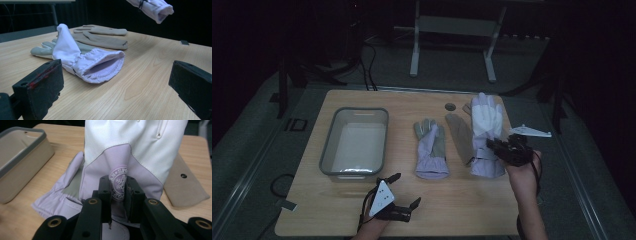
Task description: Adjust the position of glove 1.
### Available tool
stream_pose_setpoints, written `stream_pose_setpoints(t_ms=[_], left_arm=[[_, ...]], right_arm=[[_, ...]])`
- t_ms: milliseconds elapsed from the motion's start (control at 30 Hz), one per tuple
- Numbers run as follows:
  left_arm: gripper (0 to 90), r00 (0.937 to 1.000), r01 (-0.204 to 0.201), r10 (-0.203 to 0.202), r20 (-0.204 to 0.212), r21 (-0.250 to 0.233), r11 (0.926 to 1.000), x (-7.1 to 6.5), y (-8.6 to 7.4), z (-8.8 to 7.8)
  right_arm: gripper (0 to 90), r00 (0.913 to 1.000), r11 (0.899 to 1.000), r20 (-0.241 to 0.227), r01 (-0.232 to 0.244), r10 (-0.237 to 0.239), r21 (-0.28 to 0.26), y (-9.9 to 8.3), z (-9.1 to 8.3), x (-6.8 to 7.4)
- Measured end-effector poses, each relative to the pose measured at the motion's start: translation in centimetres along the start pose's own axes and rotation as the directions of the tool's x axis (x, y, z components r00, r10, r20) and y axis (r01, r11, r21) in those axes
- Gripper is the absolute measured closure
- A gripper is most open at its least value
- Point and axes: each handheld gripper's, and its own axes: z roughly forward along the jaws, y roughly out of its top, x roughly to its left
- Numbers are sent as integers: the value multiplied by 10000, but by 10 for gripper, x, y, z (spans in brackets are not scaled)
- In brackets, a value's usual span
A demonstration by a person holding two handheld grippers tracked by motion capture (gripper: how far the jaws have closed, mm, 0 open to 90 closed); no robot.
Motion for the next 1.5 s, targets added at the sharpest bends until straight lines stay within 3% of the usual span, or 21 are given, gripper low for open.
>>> stream_pose_setpoints(t_ms=[200, 600, 800, 967, 1500], left_arm=[[1, 10000, -44, 44, 16, -6, 10000, 0, 0, 0], [1, 10000, -69, 69, 15, -31, 10000, -1, 0, 0], [1, 10000, -89, 89, 4, -45, 10000, -1, 0, -1], [1, 9999, -129, 129, 22, -69, 9999, -1, 0, -1], [1, 9999, -137, 137, 51, -18, 9999, -1, 0, 0]], right_arm=[[768, 10000, 9999, -75, -23, 24, 127, 10, 18, 25], [768, 9958, 9999, -914, -34, 47, 149, 28, 57, 80], [768, 9957, 9981, -920, 17, 40, 617, 25, 81, 105], [767, 9971, 9948, -730, -153, 227, 1002, 18, 99, 112], [747, 9955, 9732, -78, -909, 947, 2114, -10, 154, 105]])
